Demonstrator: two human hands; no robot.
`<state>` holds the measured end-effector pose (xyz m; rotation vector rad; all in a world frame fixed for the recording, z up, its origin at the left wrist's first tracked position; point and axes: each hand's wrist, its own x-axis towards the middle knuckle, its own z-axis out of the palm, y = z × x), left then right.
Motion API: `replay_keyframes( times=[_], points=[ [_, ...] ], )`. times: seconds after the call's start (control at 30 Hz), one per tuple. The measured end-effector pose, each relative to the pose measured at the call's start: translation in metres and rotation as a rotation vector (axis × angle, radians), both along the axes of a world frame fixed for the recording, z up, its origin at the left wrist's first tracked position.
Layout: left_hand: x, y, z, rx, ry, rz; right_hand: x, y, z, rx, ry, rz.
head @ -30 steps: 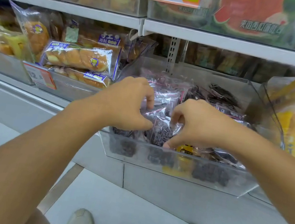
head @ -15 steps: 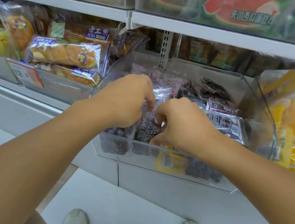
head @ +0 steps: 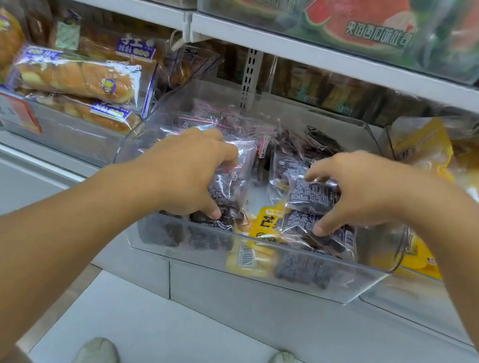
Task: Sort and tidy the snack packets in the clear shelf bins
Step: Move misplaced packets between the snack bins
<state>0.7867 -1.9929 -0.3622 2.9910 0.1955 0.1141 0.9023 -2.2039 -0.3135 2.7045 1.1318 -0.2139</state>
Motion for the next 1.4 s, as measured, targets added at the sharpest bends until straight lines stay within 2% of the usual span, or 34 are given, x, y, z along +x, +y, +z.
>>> replay_keyframes(
  times=[0.1,0.23,0.3,0.37,0.47,0.53,0.6,0.7,0.87,1.0,1.07,1.17,1.27,1.4],
  points=[
    [-0.002,0.001,-0.001,-0.071,-0.014,0.006,0.008,0.0,-0.011,0.077,0.026,0.013],
    [-0.003,0.0,-0.001,-0.131,-0.049,0.033,0.005,0.002,-0.008,0.073,-0.003,0.076],
    [-0.004,0.001,-0.002,-0.143,-0.046,0.045,0.0,0.002,-0.003,0.237,0.098,0.094],
    [-0.007,0.002,-0.001,-0.135,-0.039,0.025,-0.004,0.005,0.005,0.574,0.299,0.034],
    [-0.012,0.007,0.001,-0.142,-0.018,-0.035,-0.007,0.016,0.002,1.045,0.779,-0.055],
    [-0.016,0.013,0.001,-0.21,-0.033,-0.021,-0.019,0.029,-0.011,1.168,1.12,-0.037],
    [-0.018,0.02,-0.001,-0.277,-0.102,0.011,-0.033,0.038,-0.024,1.079,1.226,0.036],
    [-0.022,0.027,-0.004,-0.282,-0.174,0.039,-0.042,0.044,-0.045,0.879,1.001,0.175],
    [-0.024,0.033,-0.005,-0.236,-0.164,-0.046,-0.036,0.04,-0.049,0.703,0.692,0.195],
    [-0.028,0.033,0.001,-0.272,-0.091,-0.061,-0.04,0.042,-0.044,0.721,0.645,0.151],
    [-0.032,0.035,0.006,-0.371,-0.026,-0.06,-0.041,0.046,-0.049,0.718,0.612,0.148],
    [-0.036,0.036,0.01,-0.496,0.054,-0.079,-0.044,0.054,-0.058,0.671,0.457,0.217],
    [-0.035,0.034,0.011,-0.483,0.101,-0.1,-0.053,0.059,-0.06,0.664,0.335,0.264],
    [-0.032,0.032,0.009,-0.447,0.149,-0.146,-0.059,0.064,-0.073,0.745,0.324,0.192]
  ],
)
